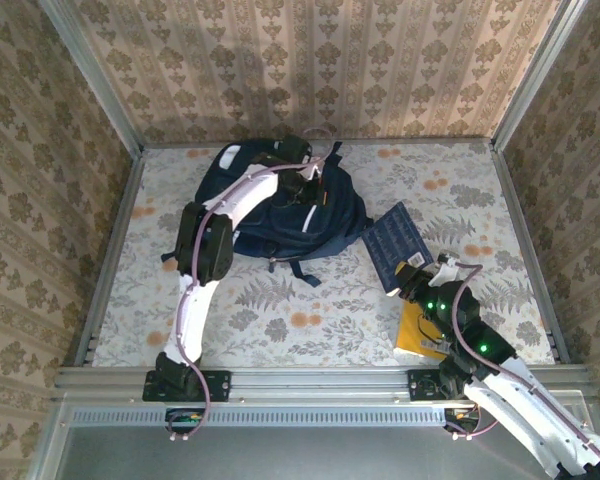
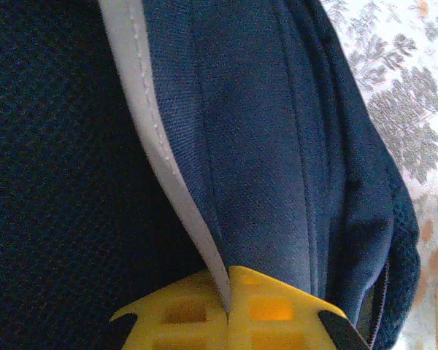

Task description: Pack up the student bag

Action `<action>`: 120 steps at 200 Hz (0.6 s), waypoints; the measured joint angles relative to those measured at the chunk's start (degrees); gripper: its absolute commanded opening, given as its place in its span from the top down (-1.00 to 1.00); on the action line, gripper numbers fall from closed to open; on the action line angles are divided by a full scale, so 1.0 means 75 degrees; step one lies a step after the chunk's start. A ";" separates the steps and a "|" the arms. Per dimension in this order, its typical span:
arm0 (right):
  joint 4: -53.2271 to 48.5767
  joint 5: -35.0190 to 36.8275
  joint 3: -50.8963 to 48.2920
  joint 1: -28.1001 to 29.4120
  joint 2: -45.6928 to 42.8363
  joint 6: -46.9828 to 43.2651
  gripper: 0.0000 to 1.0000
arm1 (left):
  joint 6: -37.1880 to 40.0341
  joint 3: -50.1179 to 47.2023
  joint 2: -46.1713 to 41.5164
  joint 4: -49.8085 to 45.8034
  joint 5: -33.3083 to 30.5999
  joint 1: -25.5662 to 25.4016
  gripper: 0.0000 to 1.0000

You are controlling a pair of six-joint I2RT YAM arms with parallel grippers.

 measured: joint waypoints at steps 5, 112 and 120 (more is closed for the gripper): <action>-0.0003 -0.0003 0.0015 -0.0003 0.0023 -0.0055 1.00 | 0.0064 0.0087 0.0003 -0.0119 -0.0122 -0.0047 1.00; -0.0198 -0.2192 0.1606 -0.1428 0.2579 0.0082 1.00 | 0.0979 -0.0982 -0.3593 -0.1851 -0.0781 -0.0437 1.00; -0.0064 -0.2544 0.1626 -0.1454 0.2862 0.0236 1.00 | 0.0976 -0.1049 -0.3858 -0.1888 -0.0702 -0.0417 1.00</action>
